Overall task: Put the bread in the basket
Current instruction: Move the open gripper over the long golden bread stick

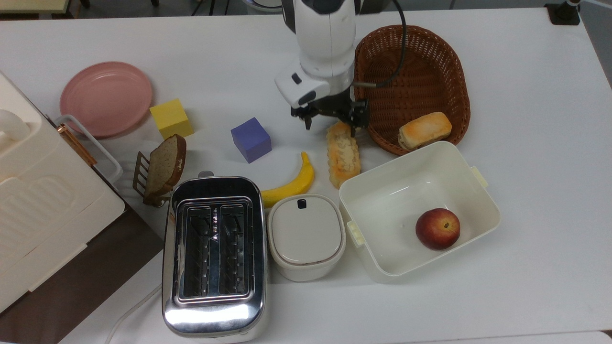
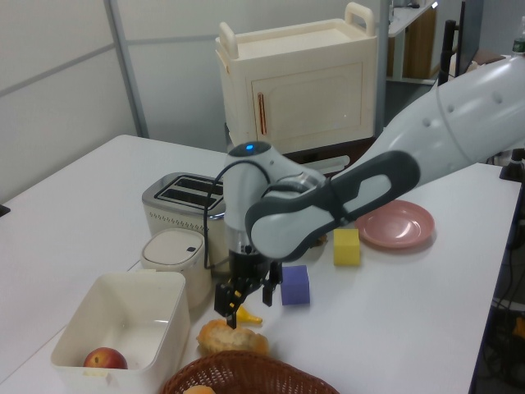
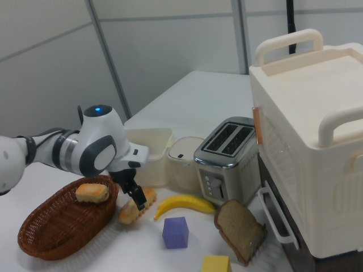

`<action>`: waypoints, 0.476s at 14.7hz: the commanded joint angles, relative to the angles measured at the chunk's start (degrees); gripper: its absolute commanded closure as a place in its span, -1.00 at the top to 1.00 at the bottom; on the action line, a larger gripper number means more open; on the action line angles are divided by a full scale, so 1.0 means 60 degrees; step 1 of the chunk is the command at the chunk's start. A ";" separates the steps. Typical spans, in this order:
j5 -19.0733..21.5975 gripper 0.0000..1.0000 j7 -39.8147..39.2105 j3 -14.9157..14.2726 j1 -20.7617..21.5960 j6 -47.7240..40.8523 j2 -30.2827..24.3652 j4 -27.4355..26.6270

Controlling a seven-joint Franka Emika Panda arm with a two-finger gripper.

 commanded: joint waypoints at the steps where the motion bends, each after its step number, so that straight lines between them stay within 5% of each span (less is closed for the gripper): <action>1: 0.0176 1.00 0.0225 -0.1065 0.1045 0.0214 0.0681 0.0687; 7: 0.0103 1.00 0.0679 -0.1081 0.1250 0.1006 0.1107 0.0732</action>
